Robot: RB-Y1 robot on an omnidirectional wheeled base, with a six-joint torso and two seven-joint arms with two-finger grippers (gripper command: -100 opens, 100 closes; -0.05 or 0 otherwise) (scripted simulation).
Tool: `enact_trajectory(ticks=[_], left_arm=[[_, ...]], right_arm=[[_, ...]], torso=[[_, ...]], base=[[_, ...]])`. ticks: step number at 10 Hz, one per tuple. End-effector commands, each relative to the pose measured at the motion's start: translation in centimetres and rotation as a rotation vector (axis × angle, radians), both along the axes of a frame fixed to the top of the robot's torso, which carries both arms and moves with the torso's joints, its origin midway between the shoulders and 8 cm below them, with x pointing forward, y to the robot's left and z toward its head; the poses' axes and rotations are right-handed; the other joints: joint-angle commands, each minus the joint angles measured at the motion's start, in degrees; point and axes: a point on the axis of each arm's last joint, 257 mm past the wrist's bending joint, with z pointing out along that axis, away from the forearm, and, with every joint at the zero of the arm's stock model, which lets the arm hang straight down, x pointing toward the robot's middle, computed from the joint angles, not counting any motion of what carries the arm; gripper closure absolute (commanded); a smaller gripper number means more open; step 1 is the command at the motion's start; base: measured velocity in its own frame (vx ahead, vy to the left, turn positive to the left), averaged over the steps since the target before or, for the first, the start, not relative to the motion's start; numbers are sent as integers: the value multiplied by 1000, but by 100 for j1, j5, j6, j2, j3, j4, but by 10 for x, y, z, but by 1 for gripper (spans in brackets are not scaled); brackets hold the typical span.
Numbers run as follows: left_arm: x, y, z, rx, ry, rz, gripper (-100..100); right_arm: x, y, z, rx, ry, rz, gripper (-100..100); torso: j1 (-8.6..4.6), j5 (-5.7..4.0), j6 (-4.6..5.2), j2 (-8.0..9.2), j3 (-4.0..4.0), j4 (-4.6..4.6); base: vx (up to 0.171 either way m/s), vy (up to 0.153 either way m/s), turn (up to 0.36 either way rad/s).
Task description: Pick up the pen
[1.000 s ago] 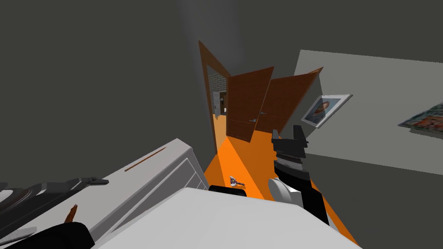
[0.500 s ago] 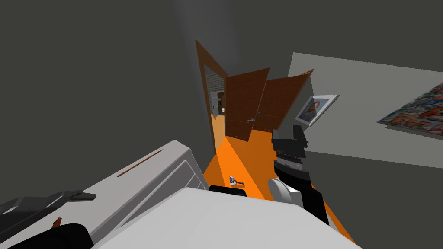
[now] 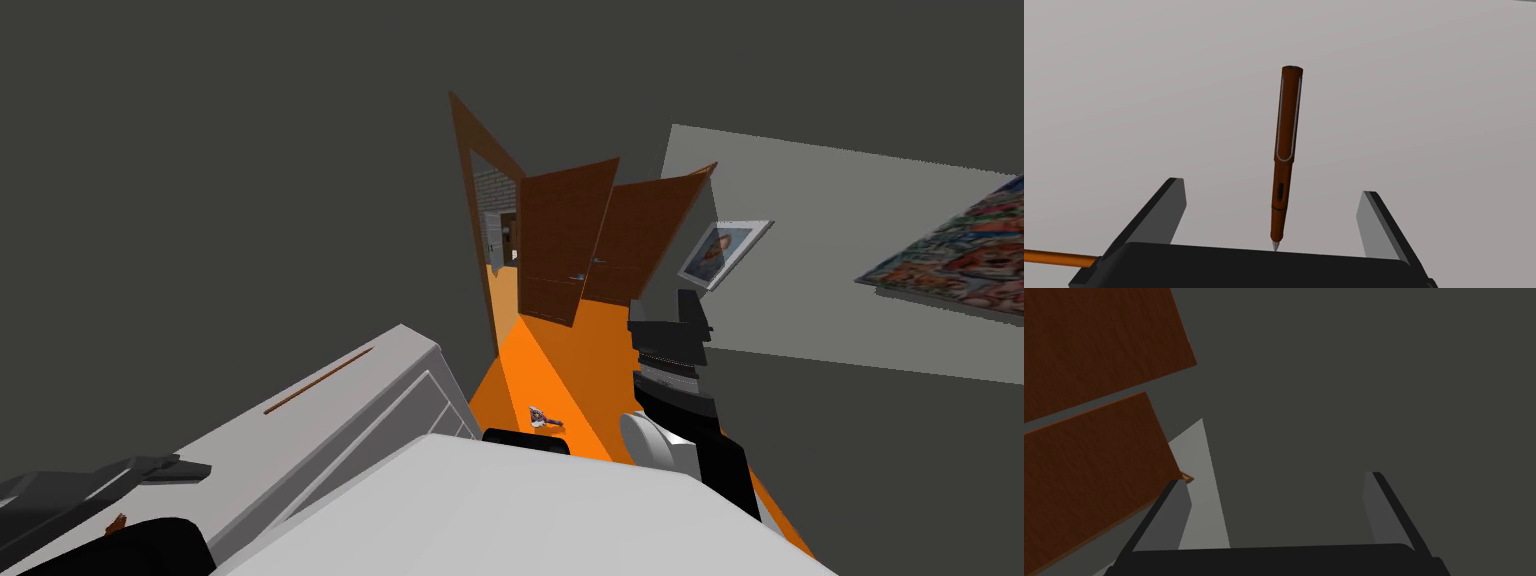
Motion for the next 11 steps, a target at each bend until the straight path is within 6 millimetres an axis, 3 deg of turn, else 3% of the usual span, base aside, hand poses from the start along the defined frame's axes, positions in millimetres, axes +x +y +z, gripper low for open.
enact_trajectory(ticks=[1,3,4,8,9,10,11], left_arm=[[1,3,-10,1,0,8,-100],[0,5,-13,0,2,11,-100],[1,5,-14,0,1,11,100],[0,5,-14,1,1,11,100],[0,5,-14,1,1,11,0],[1,1,-5,1,-1,4,100],[1,0,0,1,-2,-1,100]], right_arm=[[0,0,0,0,0,0,0],[0,0,0,0,0,0,0],[0,0,0,0,0,0,0],[0,0,0,0,0,0,0],[0,0,0,0,0,0,0],[0,0,0,0,0,0,0],[0,0,0,0,0,0,0]], torso=[[0,0,0,0,0,0],[-3,-1,-1,6,4,2],[-2,-2,-3,3,2,1],[2,2,-1,-6,-3,-1],[2,2,0,-6,-3,-1],[2,2,0,-6,-3,-1],[2,-2,-4,-8,-4,-1]], base=[[-24,-15,-70],[-21,-14,-38],[0,0,0],[0,0,0],[0,0,0],[13,11,68],[28,19,87]])
